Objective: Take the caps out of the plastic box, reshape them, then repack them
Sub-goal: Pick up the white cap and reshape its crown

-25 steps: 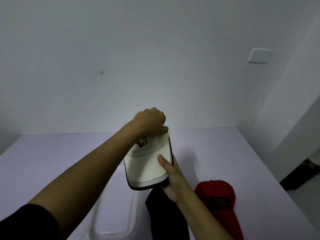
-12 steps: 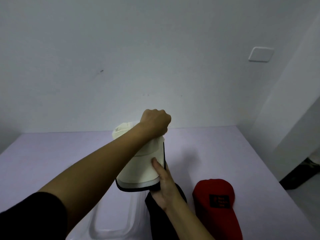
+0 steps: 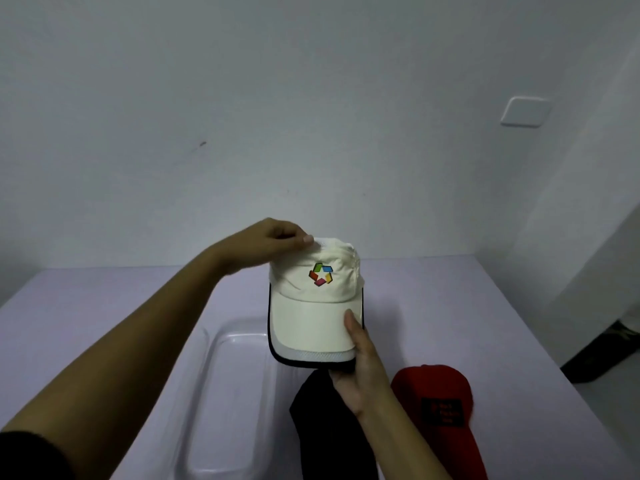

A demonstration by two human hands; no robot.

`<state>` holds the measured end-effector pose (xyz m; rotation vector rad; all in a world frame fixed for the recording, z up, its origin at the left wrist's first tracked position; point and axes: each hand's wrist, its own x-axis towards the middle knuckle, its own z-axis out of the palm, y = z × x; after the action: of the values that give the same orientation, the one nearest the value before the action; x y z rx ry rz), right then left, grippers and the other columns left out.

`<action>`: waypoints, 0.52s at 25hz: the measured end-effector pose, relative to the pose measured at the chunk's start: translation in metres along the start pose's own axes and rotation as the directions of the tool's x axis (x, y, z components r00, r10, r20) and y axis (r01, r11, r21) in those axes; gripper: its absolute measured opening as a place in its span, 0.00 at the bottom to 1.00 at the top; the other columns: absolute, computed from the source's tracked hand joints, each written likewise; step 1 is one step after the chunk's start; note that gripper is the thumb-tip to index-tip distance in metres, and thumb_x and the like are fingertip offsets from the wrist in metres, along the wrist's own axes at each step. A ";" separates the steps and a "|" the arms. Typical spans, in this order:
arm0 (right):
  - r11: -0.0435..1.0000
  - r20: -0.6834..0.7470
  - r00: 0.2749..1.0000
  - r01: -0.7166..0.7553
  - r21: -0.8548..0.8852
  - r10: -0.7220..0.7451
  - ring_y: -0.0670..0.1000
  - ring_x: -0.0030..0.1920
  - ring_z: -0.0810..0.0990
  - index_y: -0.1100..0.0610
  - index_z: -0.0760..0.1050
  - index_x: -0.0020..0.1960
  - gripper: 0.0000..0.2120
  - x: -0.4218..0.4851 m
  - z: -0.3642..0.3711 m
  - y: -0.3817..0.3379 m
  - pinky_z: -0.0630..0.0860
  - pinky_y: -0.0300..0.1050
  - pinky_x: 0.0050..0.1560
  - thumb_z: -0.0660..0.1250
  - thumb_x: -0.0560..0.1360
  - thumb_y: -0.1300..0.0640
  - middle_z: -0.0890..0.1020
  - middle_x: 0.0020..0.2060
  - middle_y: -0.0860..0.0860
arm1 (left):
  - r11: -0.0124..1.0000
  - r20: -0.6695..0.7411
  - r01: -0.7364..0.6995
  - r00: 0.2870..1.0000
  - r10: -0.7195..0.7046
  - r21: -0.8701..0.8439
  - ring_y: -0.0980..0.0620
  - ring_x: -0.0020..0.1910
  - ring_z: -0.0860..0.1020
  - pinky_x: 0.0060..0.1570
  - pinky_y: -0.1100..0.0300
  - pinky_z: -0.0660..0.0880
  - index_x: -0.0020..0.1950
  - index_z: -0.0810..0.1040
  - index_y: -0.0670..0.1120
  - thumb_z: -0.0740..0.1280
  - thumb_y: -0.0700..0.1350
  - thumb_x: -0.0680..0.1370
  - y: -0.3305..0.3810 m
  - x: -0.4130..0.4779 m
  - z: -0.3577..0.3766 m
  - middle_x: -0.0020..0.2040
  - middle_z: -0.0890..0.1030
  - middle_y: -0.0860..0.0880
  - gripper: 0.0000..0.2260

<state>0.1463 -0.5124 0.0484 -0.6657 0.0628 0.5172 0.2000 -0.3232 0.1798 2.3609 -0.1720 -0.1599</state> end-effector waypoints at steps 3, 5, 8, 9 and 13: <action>1.000 -0.014 1.000 -0.016 0.003 0.016 0.55 0.53 0.84 0.54 0.74 0.65 0.46 0.003 0.003 0.003 0.82 0.47 0.42 0.83 0.50 0.47 0.82 0.58 0.56 | 0.995 -0.204 -0.089 0.976 0.078 -0.045 0.46 0.44 0.79 0.46 0.50 0.75 0.47 0.78 0.47 0.61 0.51 0.79 -0.008 0.008 0.015 0.45 0.82 0.45 0.11; 1.000 -0.035 0.999 -0.018 0.015 0.019 0.54 0.52 0.84 0.54 0.74 0.65 0.47 0.005 0.000 0.002 0.82 0.46 0.40 0.83 0.48 0.47 0.82 0.58 0.56 | 0.986 -0.384 -0.096 0.923 0.038 -0.134 0.51 0.43 0.76 0.45 0.56 0.72 0.50 0.77 0.48 0.57 0.52 0.81 -0.013 0.012 0.016 0.45 0.79 0.48 0.12; 1.000 -0.054 0.998 -0.012 0.019 0.013 0.55 0.53 0.83 0.54 0.73 0.66 0.48 0.009 -0.008 -0.004 0.82 0.47 0.41 0.83 0.49 0.47 0.81 0.59 0.56 | 0.973 -0.196 -0.024 0.980 -0.022 -0.230 0.48 0.51 0.79 0.51 0.54 0.75 0.52 0.80 0.44 0.56 0.60 0.78 -0.026 0.015 0.018 0.50 0.81 0.47 0.22; 1.000 -0.058 0.998 -0.012 0.013 0.013 0.56 0.55 0.83 0.53 0.73 0.67 0.47 0.011 -0.010 -0.005 0.82 0.48 0.42 0.83 0.50 0.46 0.81 0.60 0.56 | 0.980 -0.102 -0.008 0.995 -0.013 -0.198 0.46 0.50 0.80 0.51 0.51 0.76 0.50 0.80 0.42 0.58 0.61 0.76 -0.030 0.016 0.025 0.49 0.82 0.44 0.23; 1.000 -0.066 0.998 -0.011 -0.004 0.011 0.55 0.55 0.83 0.53 0.72 0.67 0.46 0.022 -0.013 -0.009 0.82 0.48 0.42 0.82 0.51 0.46 0.81 0.60 0.56 | 0.936 -0.457 -0.033 0.878 -0.140 -0.350 0.52 0.42 0.75 0.45 0.55 0.71 0.48 0.74 0.44 0.56 0.52 0.81 -0.037 0.030 0.039 0.41 0.76 0.48 0.14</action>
<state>0.1710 -0.5166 0.0385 -0.6866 0.1276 0.5056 0.2258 -0.3281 0.1241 1.9777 0.1543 0.3431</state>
